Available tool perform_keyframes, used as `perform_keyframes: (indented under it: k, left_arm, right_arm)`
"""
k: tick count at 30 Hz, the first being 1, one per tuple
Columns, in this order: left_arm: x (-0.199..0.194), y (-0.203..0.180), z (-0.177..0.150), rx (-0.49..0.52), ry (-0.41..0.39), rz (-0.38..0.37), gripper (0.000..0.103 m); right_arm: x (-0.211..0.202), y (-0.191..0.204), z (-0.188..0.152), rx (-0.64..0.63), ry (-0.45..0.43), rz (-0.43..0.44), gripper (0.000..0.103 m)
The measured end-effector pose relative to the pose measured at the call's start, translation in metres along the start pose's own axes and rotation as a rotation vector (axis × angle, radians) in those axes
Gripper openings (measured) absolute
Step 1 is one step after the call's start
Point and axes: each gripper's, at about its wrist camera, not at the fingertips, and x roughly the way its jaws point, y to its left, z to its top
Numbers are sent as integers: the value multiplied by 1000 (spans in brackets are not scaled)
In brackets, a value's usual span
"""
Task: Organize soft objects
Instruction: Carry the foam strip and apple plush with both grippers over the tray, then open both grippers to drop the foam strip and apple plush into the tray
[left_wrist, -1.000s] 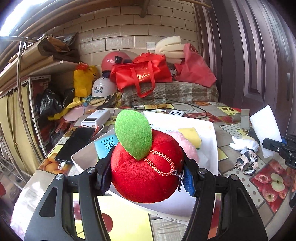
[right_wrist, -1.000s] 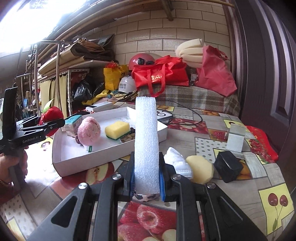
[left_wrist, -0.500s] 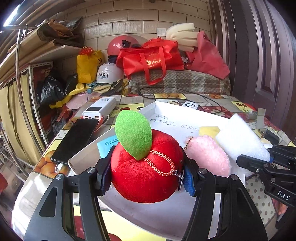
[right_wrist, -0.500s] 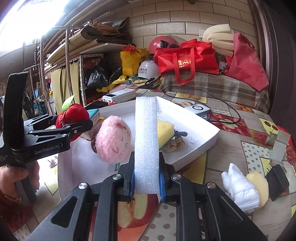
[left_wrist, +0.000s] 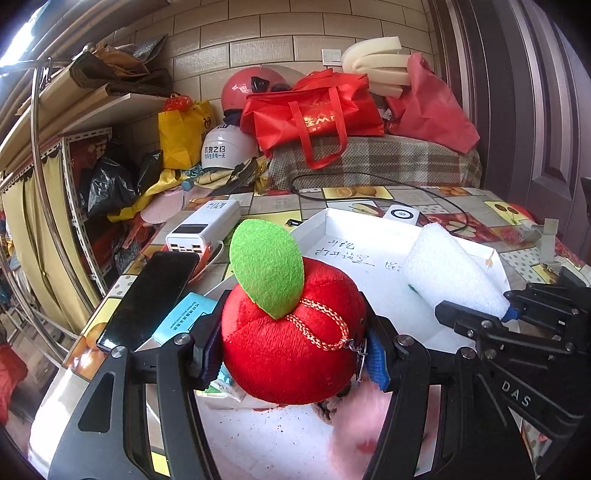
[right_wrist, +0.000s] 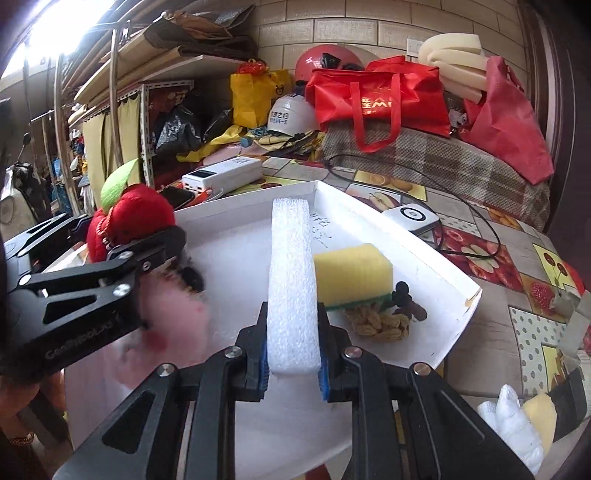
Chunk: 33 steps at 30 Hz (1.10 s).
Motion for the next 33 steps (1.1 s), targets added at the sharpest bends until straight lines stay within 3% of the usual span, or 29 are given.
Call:
perform_keyframes:
  k: [5, 14, 15, 16, 18, 19, 20, 22, 29, 33]
  left_arm:
    - [0, -1, 0, 0, 0, 0, 63]
    - [-5, 1, 1, -15, -25, 33, 67]
    - [-7, 2, 1, -21, -34, 45, 68]
    - [-10, 3, 1, -30, -48, 61, 72]
    - [-18, 5, -1, -50, -88, 91, 87]
    - [-22, 7, -2, -58, -108, 105, 103]
    - [-25, 7, -3, -62, -127, 108, 103]
    - [-28, 7, -3, -61, -150, 111, 103]
    - [-27, 14, -3, -95, -148, 120, 103]
    - [-31, 15, -5, -101, -168, 127, 103]
  right_arm:
    - [4, -16, 3, 82, 3, -5, 19]
    - [0, 5, 7, -24, -34, -56, 21]
    - [0, 7, 7, -34, -36, -67, 24]
    - [0, 9, 7, -42, -39, -77, 33]
    - [-2, 11, 7, -54, -51, -89, 60]
    - [-4, 12, 7, -60, -60, -91, 81]
    - [-5, 13, 7, -67, -69, -91, 92]
    - [-9, 16, 6, -80, -91, -97, 103]
    - [-20, 22, 5, -111, -166, -115, 103]
    - [-23, 24, 2, -101, -157, -115, 103]
